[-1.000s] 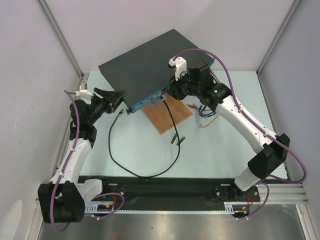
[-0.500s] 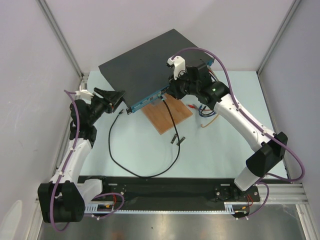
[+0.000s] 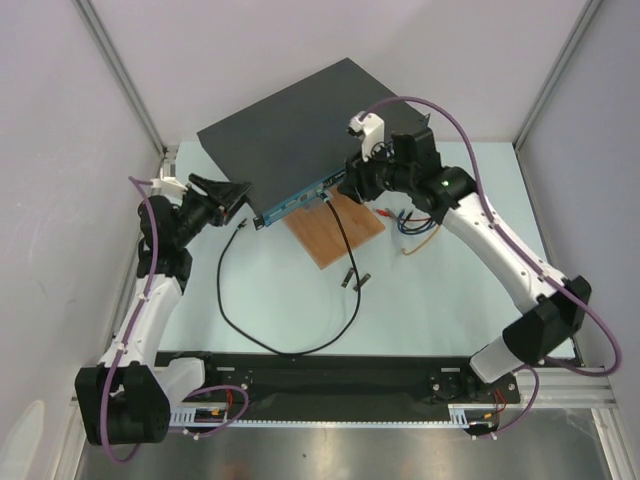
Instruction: Insert the plug into the switch port
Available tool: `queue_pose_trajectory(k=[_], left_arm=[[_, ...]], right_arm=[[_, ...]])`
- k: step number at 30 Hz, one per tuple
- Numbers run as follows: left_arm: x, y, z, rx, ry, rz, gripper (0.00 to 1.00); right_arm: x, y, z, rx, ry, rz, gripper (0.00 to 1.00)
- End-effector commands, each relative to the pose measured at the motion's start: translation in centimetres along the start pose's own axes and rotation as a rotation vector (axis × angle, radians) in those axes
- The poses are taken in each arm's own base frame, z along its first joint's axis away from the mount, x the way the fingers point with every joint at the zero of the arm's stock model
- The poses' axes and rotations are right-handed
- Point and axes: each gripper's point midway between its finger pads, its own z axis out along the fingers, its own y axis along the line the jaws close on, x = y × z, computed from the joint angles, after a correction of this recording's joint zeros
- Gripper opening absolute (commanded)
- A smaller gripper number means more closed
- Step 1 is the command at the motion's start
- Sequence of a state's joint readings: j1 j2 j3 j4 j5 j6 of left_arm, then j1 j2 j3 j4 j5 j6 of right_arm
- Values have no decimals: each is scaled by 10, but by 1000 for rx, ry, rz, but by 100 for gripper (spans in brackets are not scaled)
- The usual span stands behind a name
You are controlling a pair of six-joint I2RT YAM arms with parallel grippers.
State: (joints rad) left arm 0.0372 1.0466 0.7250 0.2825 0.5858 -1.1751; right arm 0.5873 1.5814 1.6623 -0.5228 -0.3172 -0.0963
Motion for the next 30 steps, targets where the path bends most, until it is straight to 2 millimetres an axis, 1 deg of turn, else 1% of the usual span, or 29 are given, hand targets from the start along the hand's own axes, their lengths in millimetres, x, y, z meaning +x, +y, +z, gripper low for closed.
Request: queue_pose_trajectory(k=[1, 2, 3, 4, 5, 6, 7, 9, 10, 11, 13, 14, 16, 17, 20, 21, 23, 27, 29, 30], left_arm=[[5, -15, -4, 58, 54, 157, 33], [4, -16, -5, 60, 51, 161, 37], [5, -16, -5, 57, 53, 160, 49], [3, -17, -7, 57, 48, 164, 53], [2, -18, -7, 57, 48, 168, 60], [1, -19, -8, 57, 47, 171, 65], [0, -20, -8, 56, 45, 177, 69], [-3, -23, -9, 56, 41, 184, 73], [-6, -26, -11, 60, 32, 197, 74], [-8, -30, -12, 66, 27, 207, 75], [-13, -33, -15, 64, 14, 222, 79], [-16, -37, -18, 71, 6, 231, 81], [-21, -39, -21, 72, -5, 238, 86], [-24, -42, -23, 76, -12, 245, 87], [-30, -48, -29, 82, -26, 265, 94], [-30, -50, -31, 82, -30, 267, 95], [-35, -52, -33, 82, -44, 273, 95], [-40, -55, -36, 79, -58, 278, 97], [-40, -56, -38, 80, -60, 278, 97], [-39, -57, -38, 82, -61, 278, 98]], right_arm=[[-31, 18, -50, -56, -138, -59, 46], [-24, 17, -55, -56, -130, -50, 46], [-17, 17, -66, -51, -130, -42, 47], [-9, 14, -71, -45, -122, -26, 47], [-8, 15, -83, -40, -137, -31, 47], [-1, 15, -86, -38, -128, -32, 48], [21, 10, -84, -19, -82, -16, 48], [39, 7, -86, 4, -43, -1, 47], [57, 8, -88, 9, -6, 16, 47], [69, 8, -88, 10, 18, 20, 47], [87, 10, -90, 7, 48, 15, 49], [108, 9, -87, 5, 93, 20, 50], [125, 6, -87, 14, 127, 0, 51], [139, 6, -85, 10, 157, 1, 51], [156, 8, -80, -15, 186, -5, 53], [168, 8, -75, -22, 205, -2, 54], [182, 7, -68, -37, 241, 1, 56], [207, 5, -54, -88, 297, -45, 70], [212, 8, -49, -131, 297, -90, 74], [216, 6, -43, -143, 297, -101, 75]])
